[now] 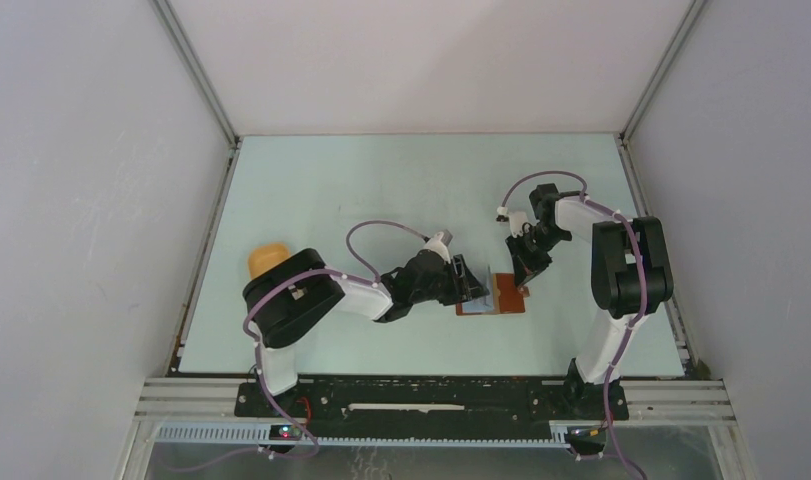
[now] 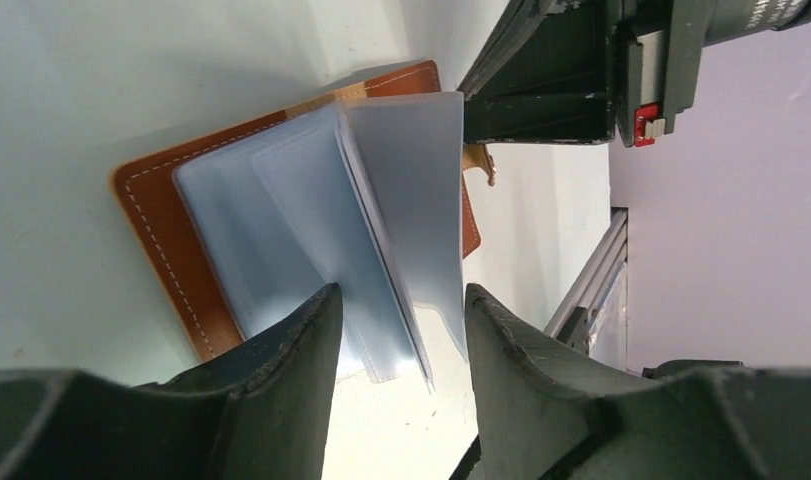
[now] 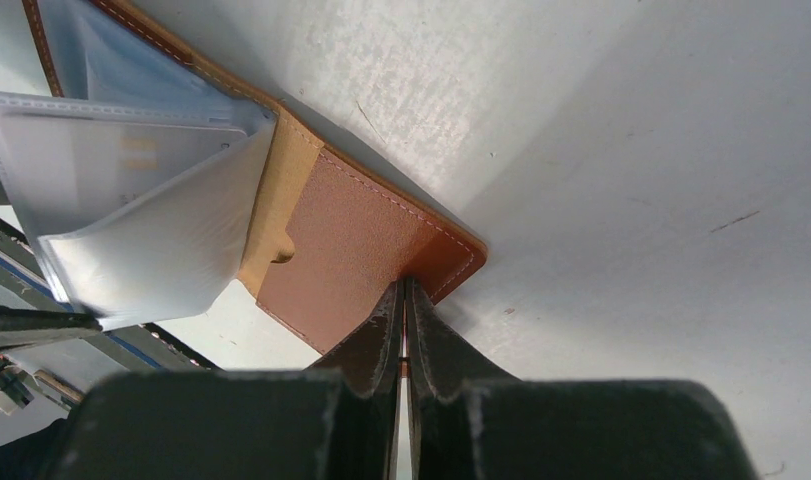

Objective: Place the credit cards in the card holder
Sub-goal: Turn over the card slot in the card holder.

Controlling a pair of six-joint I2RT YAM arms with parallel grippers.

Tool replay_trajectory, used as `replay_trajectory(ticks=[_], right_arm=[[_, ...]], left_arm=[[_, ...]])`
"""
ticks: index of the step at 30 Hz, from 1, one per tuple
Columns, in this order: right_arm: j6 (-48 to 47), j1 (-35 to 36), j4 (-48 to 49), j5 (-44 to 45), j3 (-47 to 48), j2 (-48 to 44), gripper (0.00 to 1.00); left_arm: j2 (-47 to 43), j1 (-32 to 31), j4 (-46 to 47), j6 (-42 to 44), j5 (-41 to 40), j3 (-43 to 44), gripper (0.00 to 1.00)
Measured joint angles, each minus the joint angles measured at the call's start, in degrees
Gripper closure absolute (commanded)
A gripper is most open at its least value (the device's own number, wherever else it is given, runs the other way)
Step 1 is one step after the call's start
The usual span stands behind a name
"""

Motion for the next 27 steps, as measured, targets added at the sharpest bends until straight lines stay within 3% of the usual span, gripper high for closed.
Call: replay_trajectory(ticks=[22,27], right_arm=[[0.0,0.0,0.0,-0.1,0.0,0.0,0.90],[-0.1,-0.2,-0.1,-0.3,0.0,-0.1,0.85]], left_arm=[[4.9,-0.2,5.4,-2.0,3.9,3.9,0.62],[6.3,-0.2,4.8,-1.9,3.9,4.7,0.62]])
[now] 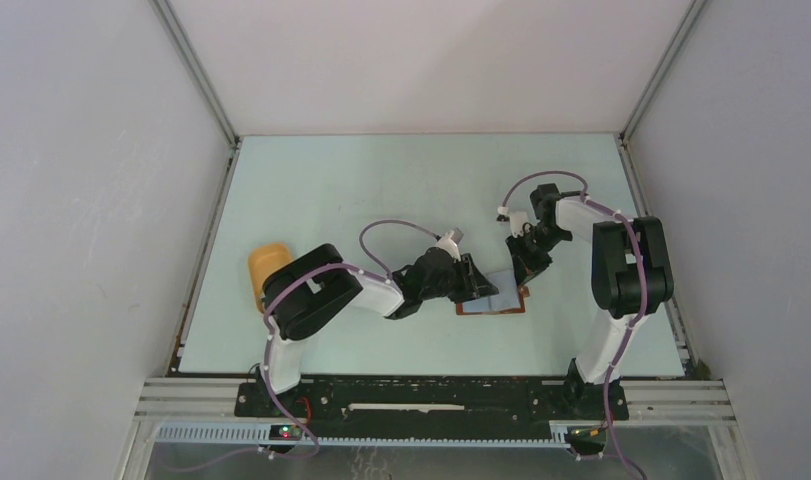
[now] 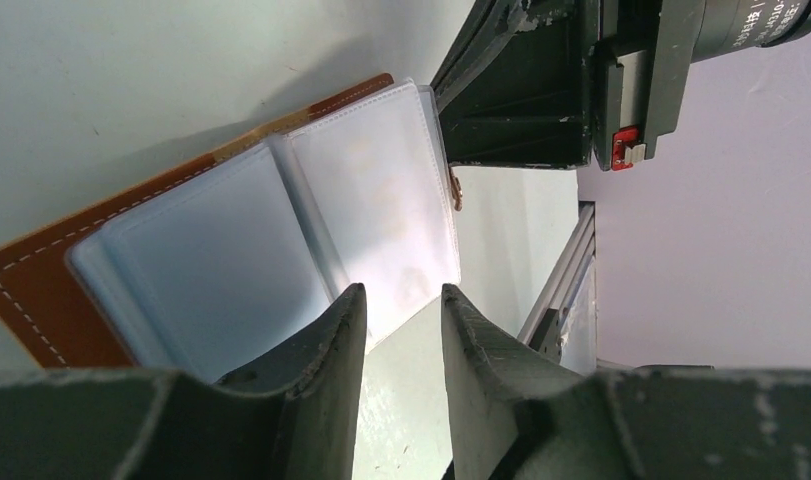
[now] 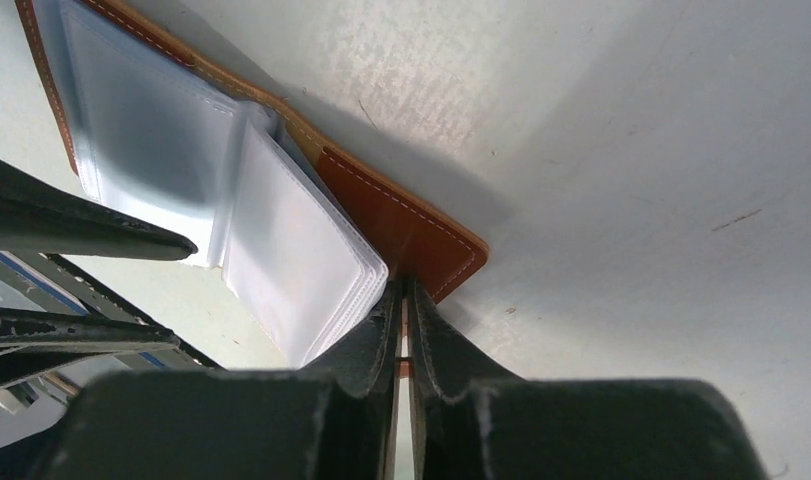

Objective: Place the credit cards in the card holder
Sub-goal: Turn over the card slot in the card holder.

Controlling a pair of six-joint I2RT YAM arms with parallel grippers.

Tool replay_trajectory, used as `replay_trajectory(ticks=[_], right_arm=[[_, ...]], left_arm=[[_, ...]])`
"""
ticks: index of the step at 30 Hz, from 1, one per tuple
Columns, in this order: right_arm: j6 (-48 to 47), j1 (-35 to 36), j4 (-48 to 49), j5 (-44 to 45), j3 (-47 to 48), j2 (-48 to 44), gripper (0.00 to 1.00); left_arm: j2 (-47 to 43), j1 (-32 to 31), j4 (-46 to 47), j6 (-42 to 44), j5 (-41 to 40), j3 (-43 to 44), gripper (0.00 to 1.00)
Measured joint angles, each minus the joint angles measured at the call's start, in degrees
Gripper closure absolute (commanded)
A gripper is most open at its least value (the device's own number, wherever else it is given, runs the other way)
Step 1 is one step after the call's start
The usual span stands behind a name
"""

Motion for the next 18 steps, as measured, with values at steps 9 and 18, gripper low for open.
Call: replay_trajectory(ticks=[9,18], right_arm=[[0.0,-2.3,0.1,-0.2,-0.6,-4.2,0.69],[-0.5,-4.2,1.2,-5.2,-1.2,-14.7,0.66]], left_arm=[[-1.2,0.0,-1.3,1.9,-0.8,0.0,0.61],[-7.7,-0.1,-2.5,6.6,-2.3,-0.3,0.60]])
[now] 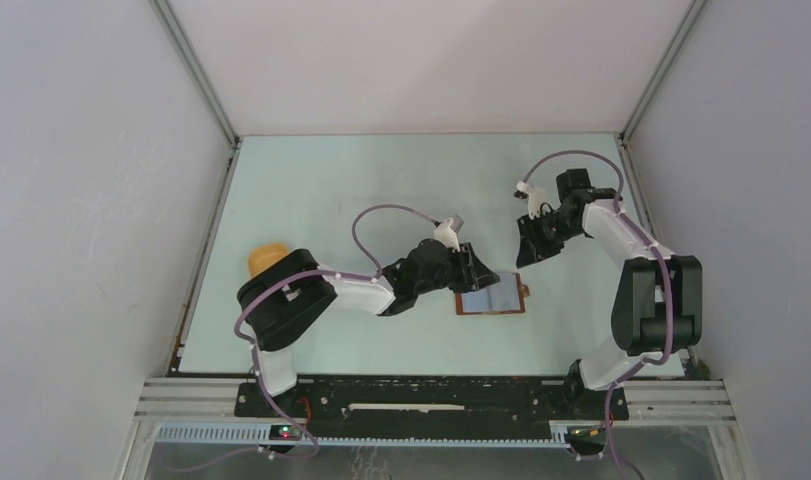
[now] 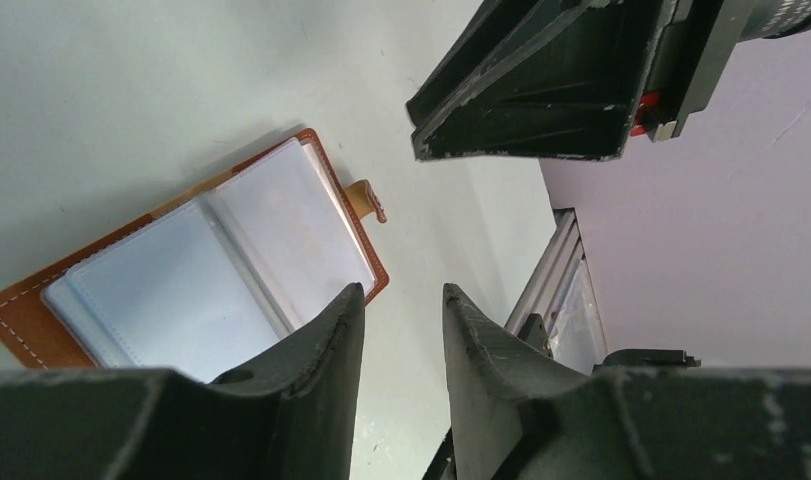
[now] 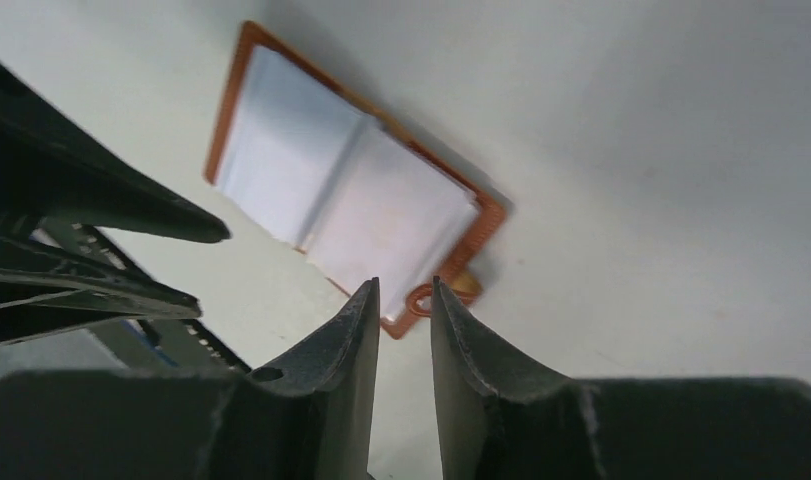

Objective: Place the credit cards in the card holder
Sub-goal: Turn over the card slot in the card holder.

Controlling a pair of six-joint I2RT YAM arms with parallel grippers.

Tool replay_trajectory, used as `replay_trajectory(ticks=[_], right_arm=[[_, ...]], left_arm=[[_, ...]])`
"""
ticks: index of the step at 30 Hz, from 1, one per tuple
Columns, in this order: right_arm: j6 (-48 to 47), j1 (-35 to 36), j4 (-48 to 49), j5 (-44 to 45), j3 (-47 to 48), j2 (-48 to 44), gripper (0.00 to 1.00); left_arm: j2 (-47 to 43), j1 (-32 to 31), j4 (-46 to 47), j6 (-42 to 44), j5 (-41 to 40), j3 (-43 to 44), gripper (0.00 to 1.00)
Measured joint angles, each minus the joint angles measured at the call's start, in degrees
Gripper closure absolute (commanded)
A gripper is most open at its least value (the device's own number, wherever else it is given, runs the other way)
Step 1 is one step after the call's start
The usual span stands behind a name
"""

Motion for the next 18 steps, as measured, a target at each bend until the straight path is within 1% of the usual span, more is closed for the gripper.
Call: replay_trajectory(ticks=[3,7,11,15,18], right_arm=[[-0.7,-0.1,-1.0,-5.1,0.0,1.5,0.66],[-1.4,-0.2,-3.2,-9.4,0.1,7.4,0.66],[-1.5,-0.2,-4.3,-10.3,0.1,11.2,0.66],[-1.4,-0.2,-4.4,-9.9,0.1,11.5,0.65],[-1.2,-0.2,-4.4,-9.3,0.1,11.5,0.62]], left_arm=[[-0.7,-0.1,0.0,1.0,-0.4,-0.2,0.60],[-0.6,-0.4,-0.2,1.5,-0.6,-0.4,0.60],[-0.6,-0.7,-0.2,1.5,-0.7,-0.4,0.60],[-0.6,-0.9,-0.2,1.5,-0.7,-0.4,0.59],[-0.3,-0.9,-0.1,1.5,-0.7,-0.4,0.59]])
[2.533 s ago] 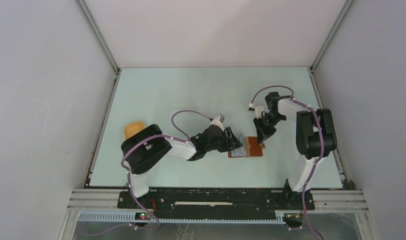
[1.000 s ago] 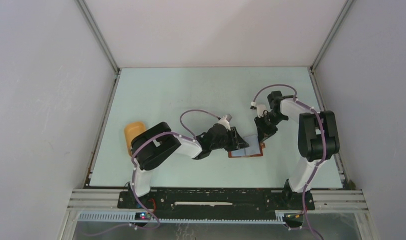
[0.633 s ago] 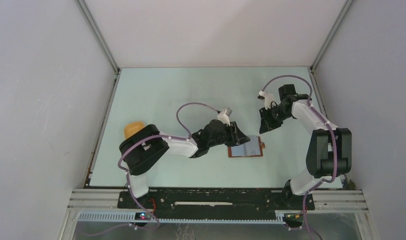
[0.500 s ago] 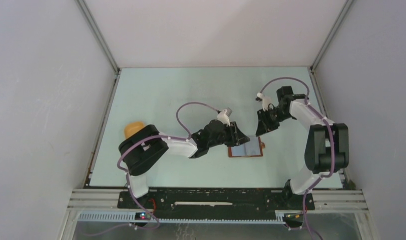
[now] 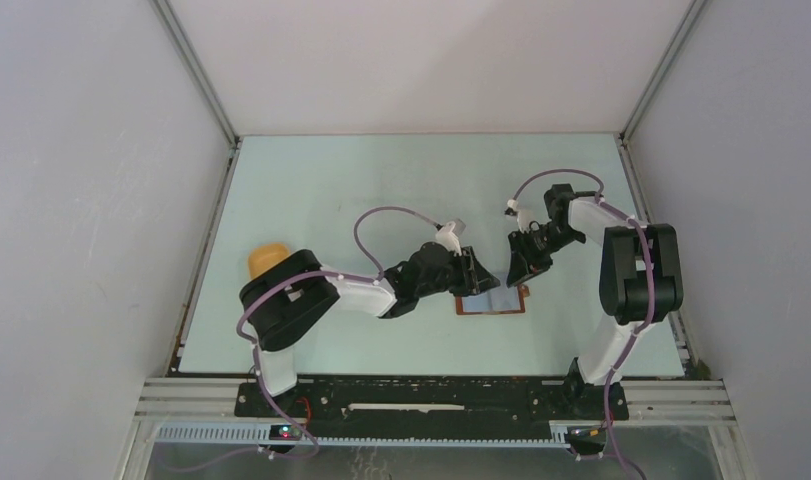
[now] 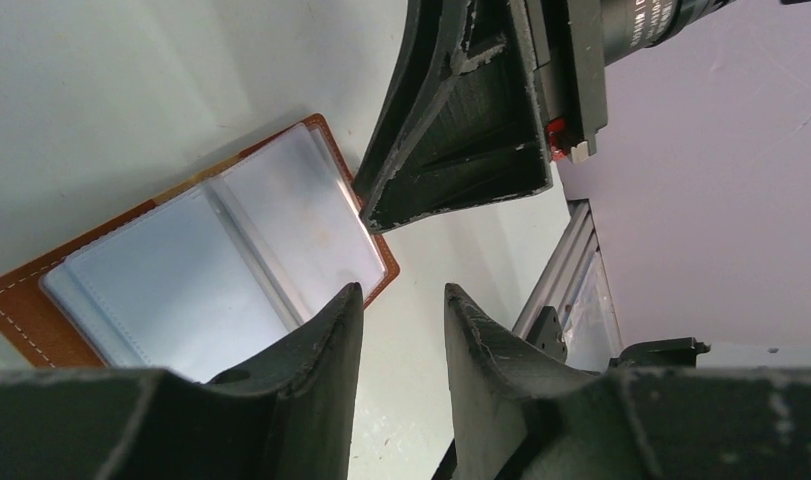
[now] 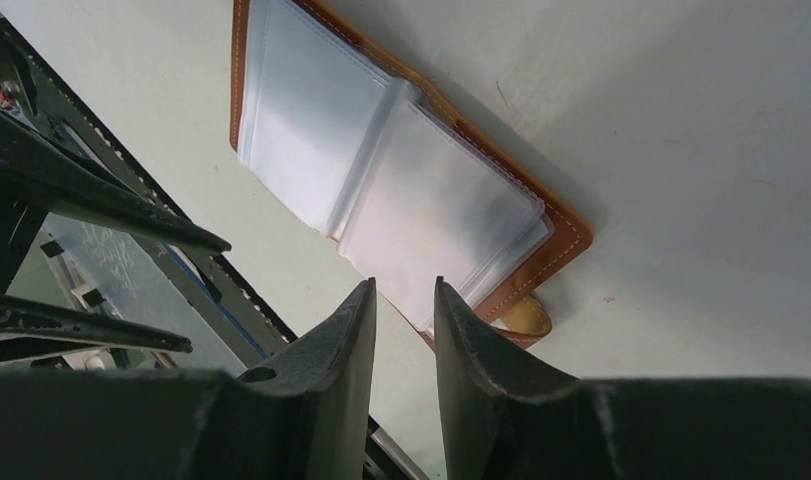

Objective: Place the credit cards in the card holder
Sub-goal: Turn over the card slot in the card holder.

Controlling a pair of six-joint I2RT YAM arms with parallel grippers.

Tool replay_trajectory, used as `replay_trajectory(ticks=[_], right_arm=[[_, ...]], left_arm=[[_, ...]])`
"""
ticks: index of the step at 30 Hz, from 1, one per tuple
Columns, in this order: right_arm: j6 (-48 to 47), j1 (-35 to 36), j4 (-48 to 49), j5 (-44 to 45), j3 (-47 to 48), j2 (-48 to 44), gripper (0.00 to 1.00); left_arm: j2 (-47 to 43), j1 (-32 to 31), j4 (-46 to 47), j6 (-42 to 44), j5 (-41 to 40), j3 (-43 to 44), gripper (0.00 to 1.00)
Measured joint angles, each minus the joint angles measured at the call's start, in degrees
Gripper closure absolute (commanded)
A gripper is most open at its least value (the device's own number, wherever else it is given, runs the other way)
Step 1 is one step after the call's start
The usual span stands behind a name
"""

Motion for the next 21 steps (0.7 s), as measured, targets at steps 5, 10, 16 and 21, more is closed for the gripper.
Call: replay_trajectory(ticks=[5,10,16,21], right_arm=[[0.4,0.0,0.0,1.2,0.0,0.8,0.59],[0.8,0.0,0.4,2.7,0.0,2.5,0.58],[0.9,0.0,0.5,3.7,0.0,3.5,0.56],[1.0,0.0,0.4,3.7,0.0,3.6,0.56]], left_arm=[[1.2,0.0,0.0,0.0,0.0,0.0,0.59],[2.1,0.0,0.0,0.0,-0.1,0.0,0.59],[2.5,0.0,0.1,0.2,-0.2,0.0,0.59],[3.5,0.0,0.1,0.4,-0.2,-0.1,0.59]])
